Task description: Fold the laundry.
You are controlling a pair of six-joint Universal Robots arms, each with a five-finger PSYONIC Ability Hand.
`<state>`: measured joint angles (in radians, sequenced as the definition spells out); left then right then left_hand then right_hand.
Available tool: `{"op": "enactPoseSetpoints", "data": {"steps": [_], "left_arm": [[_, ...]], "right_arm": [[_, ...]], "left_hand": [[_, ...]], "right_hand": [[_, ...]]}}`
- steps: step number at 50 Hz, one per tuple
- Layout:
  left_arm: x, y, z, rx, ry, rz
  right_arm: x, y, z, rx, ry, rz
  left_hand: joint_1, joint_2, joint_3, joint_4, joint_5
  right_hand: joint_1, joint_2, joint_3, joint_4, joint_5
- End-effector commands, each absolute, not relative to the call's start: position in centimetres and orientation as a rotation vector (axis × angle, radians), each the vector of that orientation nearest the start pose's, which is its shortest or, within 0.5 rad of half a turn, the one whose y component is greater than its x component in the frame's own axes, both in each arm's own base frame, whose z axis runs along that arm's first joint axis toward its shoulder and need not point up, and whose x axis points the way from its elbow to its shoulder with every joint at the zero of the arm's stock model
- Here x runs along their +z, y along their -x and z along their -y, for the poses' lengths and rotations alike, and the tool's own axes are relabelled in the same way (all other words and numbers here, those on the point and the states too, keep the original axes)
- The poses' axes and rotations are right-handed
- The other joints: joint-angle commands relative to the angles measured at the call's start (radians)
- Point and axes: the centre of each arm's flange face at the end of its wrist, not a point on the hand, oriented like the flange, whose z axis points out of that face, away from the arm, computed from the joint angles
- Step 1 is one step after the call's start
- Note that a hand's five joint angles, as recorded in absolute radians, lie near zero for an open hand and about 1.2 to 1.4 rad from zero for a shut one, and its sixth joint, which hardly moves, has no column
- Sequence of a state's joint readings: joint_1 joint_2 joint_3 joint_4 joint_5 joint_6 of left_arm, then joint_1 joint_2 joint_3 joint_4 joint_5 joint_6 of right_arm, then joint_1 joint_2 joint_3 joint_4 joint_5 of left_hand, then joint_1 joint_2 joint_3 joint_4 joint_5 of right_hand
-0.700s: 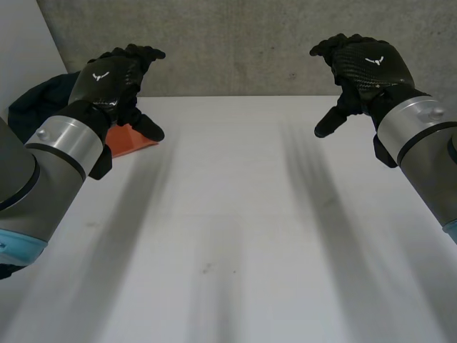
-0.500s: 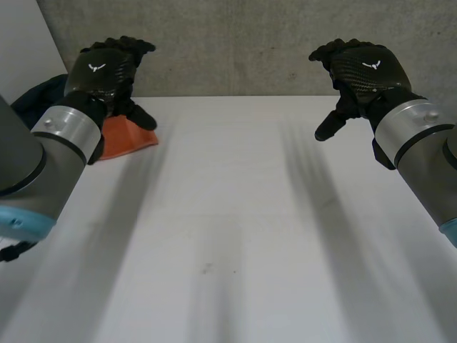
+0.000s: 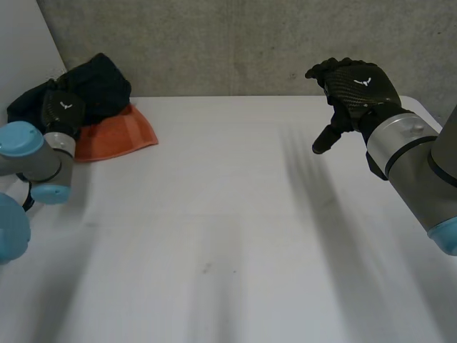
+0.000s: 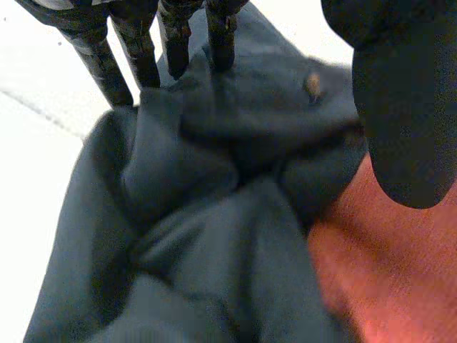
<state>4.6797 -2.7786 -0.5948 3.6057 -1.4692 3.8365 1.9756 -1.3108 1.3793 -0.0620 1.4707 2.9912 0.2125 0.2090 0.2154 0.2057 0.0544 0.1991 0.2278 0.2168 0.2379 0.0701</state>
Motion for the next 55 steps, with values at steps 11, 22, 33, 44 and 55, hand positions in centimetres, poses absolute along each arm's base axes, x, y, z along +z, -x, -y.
{"op": "enactPoseSetpoints", "data": {"steps": [11, 22, 33, 44, 55], "left_arm": [[12.2, 13.9, 55.9, -2.092, -0.664, -1.477], [20.7, 18.1, 50.0, -2.305, -0.522, -1.502], [27.3, 27.0, 34.8, -2.729, -0.62, -1.757], [23.4, 34.3, 17.7, -2.776, -1.482, -2.233], [22.7, 33.4, 18.0, -2.623, -1.469, -2.147]], "right_arm": [[27.1, -27.5, 28.5, -2.007, 0.731, -2.006], [27.4, -27.5, 28.5, -2.014, 0.731, -1.997], [28.6, -27.1, 28.4, -2.05, 0.716, -1.972], [30.6, -26.5, 28.3, -2.118, 0.686, -1.921], [30.3, -26.1, 28.5, -2.149, 0.856, -1.977]], "left_hand": [[1.184, 1.187, 1.181, 1.191, 1.167], [1.184, 1.187, 1.181, 1.191, 1.167], [1.184, 1.187, 1.181, 1.191, 1.167], [0.107, 0.111, 0.105, 0.114, 0.091], [-0.037, -0.034, -0.04, -0.03, -0.054]], "right_hand": [[-0.025, -0.053, -0.042, -0.063, -0.07], [-0.025, -0.053, -0.042, -0.063, -0.07], [-0.025, -0.053, -0.042, -0.063, -0.07], [-0.025, -0.053, -0.042, -0.063, -0.07], [-0.025, -0.053, -0.042, -0.063, -0.07]]}}
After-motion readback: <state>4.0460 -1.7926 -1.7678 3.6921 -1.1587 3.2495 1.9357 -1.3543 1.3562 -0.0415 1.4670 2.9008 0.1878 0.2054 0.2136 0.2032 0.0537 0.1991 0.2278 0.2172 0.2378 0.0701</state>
